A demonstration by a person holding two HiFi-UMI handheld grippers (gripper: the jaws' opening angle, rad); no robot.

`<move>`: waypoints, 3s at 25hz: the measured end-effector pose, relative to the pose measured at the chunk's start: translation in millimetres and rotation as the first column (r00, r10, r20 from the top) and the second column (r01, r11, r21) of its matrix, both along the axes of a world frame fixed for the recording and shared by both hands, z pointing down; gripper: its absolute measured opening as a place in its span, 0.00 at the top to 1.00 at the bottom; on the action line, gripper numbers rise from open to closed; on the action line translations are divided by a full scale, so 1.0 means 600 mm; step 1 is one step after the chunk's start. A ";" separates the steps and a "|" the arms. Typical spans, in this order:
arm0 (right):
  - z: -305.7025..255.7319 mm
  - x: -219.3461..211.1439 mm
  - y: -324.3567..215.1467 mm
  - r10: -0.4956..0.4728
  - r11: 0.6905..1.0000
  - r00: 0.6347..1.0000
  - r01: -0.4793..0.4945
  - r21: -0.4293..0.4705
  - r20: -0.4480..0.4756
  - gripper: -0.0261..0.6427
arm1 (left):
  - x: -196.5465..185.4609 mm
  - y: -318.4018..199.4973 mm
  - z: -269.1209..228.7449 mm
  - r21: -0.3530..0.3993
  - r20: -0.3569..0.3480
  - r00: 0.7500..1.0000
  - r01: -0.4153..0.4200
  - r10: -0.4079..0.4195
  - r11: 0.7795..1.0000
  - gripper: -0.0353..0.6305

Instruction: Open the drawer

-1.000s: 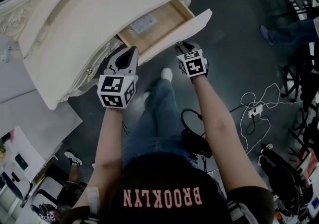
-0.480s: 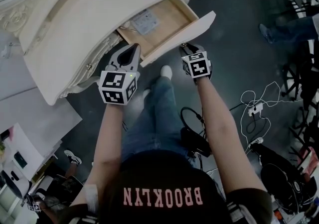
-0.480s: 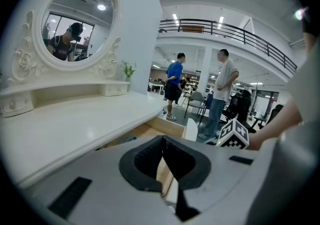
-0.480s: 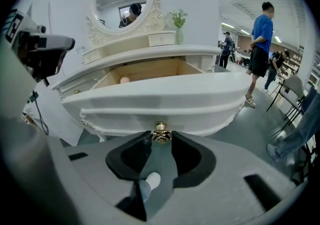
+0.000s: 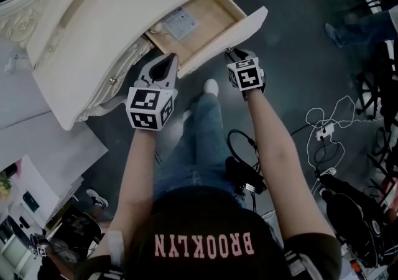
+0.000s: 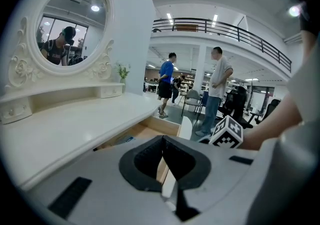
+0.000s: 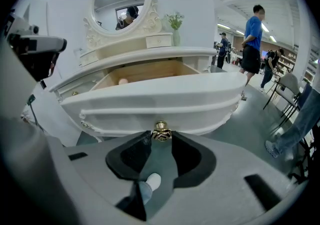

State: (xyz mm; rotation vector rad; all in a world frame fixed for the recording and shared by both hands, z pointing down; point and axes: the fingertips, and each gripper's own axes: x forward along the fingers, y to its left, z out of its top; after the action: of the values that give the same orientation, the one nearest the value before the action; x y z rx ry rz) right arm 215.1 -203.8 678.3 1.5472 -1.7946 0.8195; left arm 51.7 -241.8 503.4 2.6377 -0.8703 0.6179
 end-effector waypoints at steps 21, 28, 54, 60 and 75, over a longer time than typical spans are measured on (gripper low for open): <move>-0.152 -0.032 0.100 0.140 0.984 0.984 -0.126 0.127 -0.106 0.97 | -0.082 0.068 -0.092 0.102 -0.090 0.995 -0.024 0.033 0.995 0.94; -0.220 -0.047 0.130 0.159 0.972 0.981 -0.136 0.191 -0.112 0.97 | -0.093 0.079 -0.120 0.114 -0.126 0.992 0.001 0.013 0.994 0.94; -0.581 -0.055 0.147 0.144 0.787 0.985 -0.170 0.593 0.091 0.97 | -0.077 0.086 -0.313 0.285 -0.217 0.974 0.128 -0.066 0.950 0.94; -0.668 -0.070 0.150 0.101 0.710 0.995 -0.087 0.699 0.022 0.97 | -0.086 0.084 -0.380 0.366 -0.244 0.968 0.145 -0.055 0.919 0.94; -0.774 -0.093 0.177 0.085 0.561 0.990 0.043 0.827 -0.108 0.97 | -0.086 0.105 -0.499 0.552 -0.287 0.958 0.150 0.019 0.820 0.94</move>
State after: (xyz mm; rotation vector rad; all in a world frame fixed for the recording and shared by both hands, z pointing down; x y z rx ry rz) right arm 159.2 -97.4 213.8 2.1163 -2.1912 -0.2482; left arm 0.2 -179.1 203.8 3.0845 -1.1968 -0.0729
